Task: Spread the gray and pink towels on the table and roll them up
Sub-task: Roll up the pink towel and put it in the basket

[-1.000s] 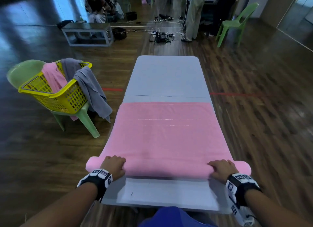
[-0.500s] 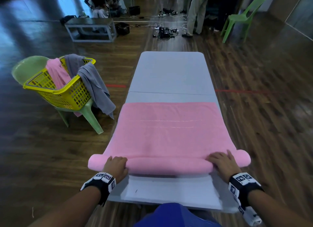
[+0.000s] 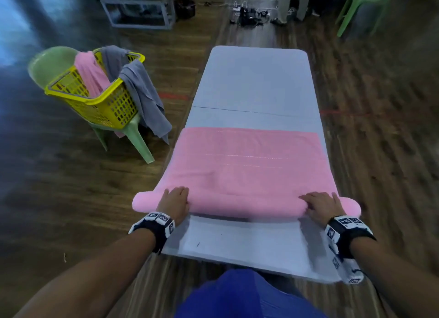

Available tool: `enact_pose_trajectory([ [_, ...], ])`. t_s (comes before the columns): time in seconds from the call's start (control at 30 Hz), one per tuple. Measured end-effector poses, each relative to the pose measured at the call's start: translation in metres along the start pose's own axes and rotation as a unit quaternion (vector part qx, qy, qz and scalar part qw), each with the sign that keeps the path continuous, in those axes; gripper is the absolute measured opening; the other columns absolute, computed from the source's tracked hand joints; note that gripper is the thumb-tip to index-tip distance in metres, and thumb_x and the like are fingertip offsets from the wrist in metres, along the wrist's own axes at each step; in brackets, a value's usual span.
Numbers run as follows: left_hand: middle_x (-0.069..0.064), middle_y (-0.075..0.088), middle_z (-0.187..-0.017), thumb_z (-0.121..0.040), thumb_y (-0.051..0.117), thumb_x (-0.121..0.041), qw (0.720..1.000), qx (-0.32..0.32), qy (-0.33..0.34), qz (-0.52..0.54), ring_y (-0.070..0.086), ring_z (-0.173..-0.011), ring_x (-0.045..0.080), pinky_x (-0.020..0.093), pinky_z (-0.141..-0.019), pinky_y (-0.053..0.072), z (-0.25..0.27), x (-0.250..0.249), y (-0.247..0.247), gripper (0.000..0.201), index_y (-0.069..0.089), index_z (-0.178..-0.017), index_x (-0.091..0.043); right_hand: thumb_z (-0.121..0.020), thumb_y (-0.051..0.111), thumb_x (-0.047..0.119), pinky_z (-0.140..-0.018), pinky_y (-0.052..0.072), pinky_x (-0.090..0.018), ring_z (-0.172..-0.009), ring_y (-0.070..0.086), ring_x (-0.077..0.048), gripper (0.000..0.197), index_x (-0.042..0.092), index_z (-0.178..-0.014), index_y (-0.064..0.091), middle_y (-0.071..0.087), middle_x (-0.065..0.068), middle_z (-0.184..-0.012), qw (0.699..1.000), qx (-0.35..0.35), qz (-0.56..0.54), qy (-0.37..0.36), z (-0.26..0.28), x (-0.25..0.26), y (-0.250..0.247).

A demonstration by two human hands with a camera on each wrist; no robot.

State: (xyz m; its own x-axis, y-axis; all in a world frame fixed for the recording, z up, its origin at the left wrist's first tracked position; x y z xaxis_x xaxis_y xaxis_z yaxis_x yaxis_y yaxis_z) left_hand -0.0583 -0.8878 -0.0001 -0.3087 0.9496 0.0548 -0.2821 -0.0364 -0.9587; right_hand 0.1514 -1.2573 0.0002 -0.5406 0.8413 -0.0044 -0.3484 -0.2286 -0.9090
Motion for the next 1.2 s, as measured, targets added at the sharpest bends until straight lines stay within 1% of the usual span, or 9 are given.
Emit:
enact_pose_trajectory([
  [0.13, 0.009, 0.028, -0.152, -0.097, 0.037, -0.042, 0.999, 0.045, 0.003, 0.007, 0.024, -0.139, 0.025, 0.047, -0.112, 0.016, 0.0, 0.002, 0.009, 0.063, 0.02, -0.147, -0.008, -0.094, 0.039, 0.052, -0.113, 0.01, -0.055, -0.14, 0.023, -0.015, 0.061, 0.033, -0.149, 0.018, 0.026, 0.009, -0.154, 0.997, 0.041, -0.062, 0.003, 0.0, 0.003, 0.011],
  [0.23, 0.004, 0.046, -0.139, -0.087, 0.052, -0.038, 0.999, 0.033, 0.02, -0.022, 0.039, -0.129, 0.024, 0.045, -0.113, 0.018, 0.003, 0.005, 0.012, 0.058, 0.037, -0.137, -0.015, -0.085, 0.056, 0.05, -0.114, 0.012, -0.05, -0.138, 0.026, -0.016, 0.069, 0.036, -0.145, 0.026, 0.032, 0.011, -0.15, 0.999, 0.042, -0.015, -0.008, 0.008, 0.005, 0.02],
  [0.4, 0.003, 0.061, -0.114, -0.084, 0.045, -0.037, 0.997, 0.064, 0.006, -0.045, 0.051, -0.113, 0.024, 0.048, -0.115, 0.01, -0.009, 0.01, -0.001, 0.035, 0.051, -0.114, -0.019, -0.081, 0.055, 0.04, -0.112, 0.016, -0.047, -0.126, 0.044, -0.018, 0.055, 0.041, -0.134, 0.043, 0.052, 0.01, -0.135, 0.997, 0.071, 0.003, -0.006, -0.008, 0.003, 0.006],
  [0.53, 0.003, 0.041, -0.143, -0.099, 0.029, -0.033, 1.0, 0.007, -0.007, 0.004, 0.037, -0.13, 0.022, 0.048, -0.115, 0.012, -0.017, 0.015, -0.008, 0.045, 0.033, -0.14, -0.014, -0.095, 0.038, 0.04, -0.116, 0.008, -0.051, -0.138, 0.029, -0.013, 0.049, 0.034, -0.143, 0.03, 0.037, 0.008, -0.148, 0.997, -0.004, -0.082, 0.014, -0.021, 0.003, -0.002],
  [0.63, 0.001, 0.028, -0.153, -0.098, 0.032, -0.048, 0.998, 0.053, 0.02, 0.041, 0.025, -0.139, 0.019, 0.046, -0.116, 0.01, -0.01, 0.02, 0.004, 0.06, 0.022, -0.147, -0.015, -0.089, 0.046, 0.058, -0.114, 0.004, -0.051, -0.141, 0.024, -0.014, 0.067, 0.031, -0.146, 0.025, 0.031, 0.008, -0.15, 0.997, 0.023, -0.076, -0.011, -0.011, 0.009, 0.011],
  [0.83, 0.002, 0.057, -0.123, -0.084, 0.049, -0.037, 0.997, 0.075, 0.029, 0.02, 0.048, -0.116, 0.023, 0.038, -0.101, 0.031, -0.015, 0.028, 0.005, 0.041, 0.052, -0.121, -0.022, -0.079, 0.058, 0.046, -0.114, 0.015, -0.047, -0.125, 0.044, -0.018, 0.058, 0.038, -0.134, 0.045, 0.053, 0.009, -0.133, 0.996, 0.08, -0.009, -0.026, -0.016, 0.012, 0.002],
  [0.97, 0.002, 0.022, -0.155, -0.101, 0.026, -0.036, 0.998, 0.038, -0.015, 0.051, 0.02, -0.141, 0.021, 0.048, -0.116, 0.008, -0.02, 0.029, 0.006, 0.055, 0.014, -0.15, -0.014, -0.093, 0.035, 0.049, -0.115, 0.007, -0.054, -0.138, 0.029, -0.017, 0.054, 0.033, -0.144, 0.028, 0.033, 0.006, -0.15, 0.997, 0.008, -0.082, -0.003, -0.028, 0.009, -0.008],
  [1.03, 0.002, 0.016, -0.157, -0.099, 0.03, -0.047, 0.998, 0.042, -0.006, 0.055, 0.015, -0.144, 0.021, 0.047, -0.117, 0.006, -0.017, 0.029, 0.009, 0.066, 0.009, -0.151, -0.013, -0.091, 0.042, 0.059, -0.114, 0.002, -0.053, -0.141, 0.023, -0.014, 0.065, 0.032, -0.147, 0.023, 0.029, 0.007, -0.152, 0.995, 0.031, -0.098, -0.006, -0.024, 0.01, 0.0],
  [1.2, 0.003, 0.048, -0.138, -0.084, 0.058, -0.027, 0.997, 0.016, 0.054, 0.052, 0.044, -0.126, 0.023, 0.043, -0.112, 0.022, -0.014, 0.022, 0.015, 0.056, 0.042, -0.136, -0.016, -0.082, 0.059, 0.045, -0.113, 0.017, -0.049, -0.126, 0.044, -0.015, 0.055, 0.039, -0.134, 0.043, 0.051, 0.013, -0.136, 0.999, 0.026, -0.031, -0.008, -0.01, 0.001, 0.004],
])
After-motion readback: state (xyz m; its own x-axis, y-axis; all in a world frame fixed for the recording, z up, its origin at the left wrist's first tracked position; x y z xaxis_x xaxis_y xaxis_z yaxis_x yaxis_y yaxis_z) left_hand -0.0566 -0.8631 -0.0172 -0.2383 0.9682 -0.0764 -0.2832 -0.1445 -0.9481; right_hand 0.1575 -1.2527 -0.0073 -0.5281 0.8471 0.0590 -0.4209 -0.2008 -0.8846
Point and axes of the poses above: each hand's wrist, its own z-axis away from the middle knuckle, its own y-axis out of the palm, x = y × z, the point moved 5 cm from there along -z, towards the middle knuckle
